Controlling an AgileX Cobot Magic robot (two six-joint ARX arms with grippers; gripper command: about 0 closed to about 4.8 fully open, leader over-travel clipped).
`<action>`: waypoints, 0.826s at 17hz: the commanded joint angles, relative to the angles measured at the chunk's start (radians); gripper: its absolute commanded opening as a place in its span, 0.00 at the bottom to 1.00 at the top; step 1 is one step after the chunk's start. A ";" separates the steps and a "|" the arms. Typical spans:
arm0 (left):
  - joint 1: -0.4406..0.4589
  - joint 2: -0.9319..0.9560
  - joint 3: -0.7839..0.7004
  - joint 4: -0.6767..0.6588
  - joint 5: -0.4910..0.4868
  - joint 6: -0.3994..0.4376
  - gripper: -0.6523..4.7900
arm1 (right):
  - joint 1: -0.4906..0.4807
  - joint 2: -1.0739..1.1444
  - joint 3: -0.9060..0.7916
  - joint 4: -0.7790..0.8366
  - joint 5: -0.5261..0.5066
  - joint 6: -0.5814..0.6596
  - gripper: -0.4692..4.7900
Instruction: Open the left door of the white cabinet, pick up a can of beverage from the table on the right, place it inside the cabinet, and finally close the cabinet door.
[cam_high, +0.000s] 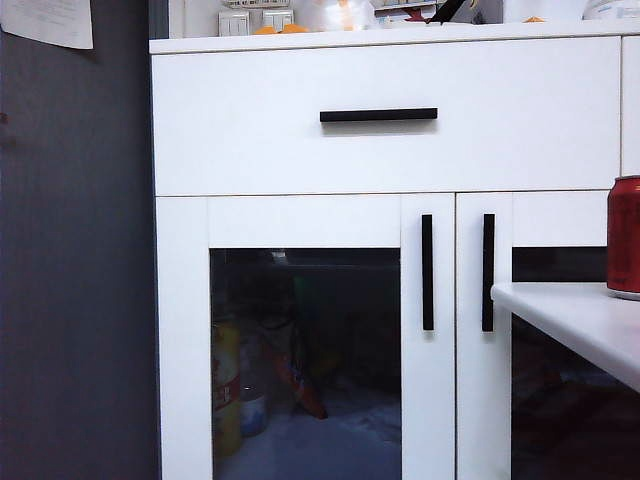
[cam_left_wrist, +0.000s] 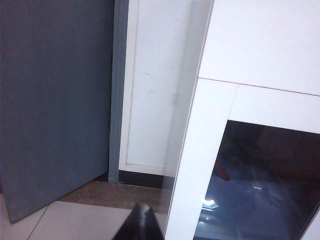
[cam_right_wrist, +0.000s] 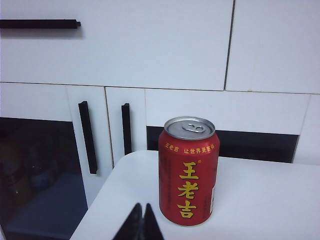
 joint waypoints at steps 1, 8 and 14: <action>-0.001 0.000 0.002 -0.007 0.006 0.006 0.11 | 0.000 -0.002 0.005 -0.006 0.000 0.001 0.09; -0.001 0.000 0.024 0.091 0.098 -0.192 0.60 | 0.001 -0.001 0.124 -0.049 0.002 0.000 0.16; -0.003 0.076 0.307 0.092 0.255 -0.206 1.00 | 0.001 0.055 0.447 -0.059 0.003 -0.032 0.57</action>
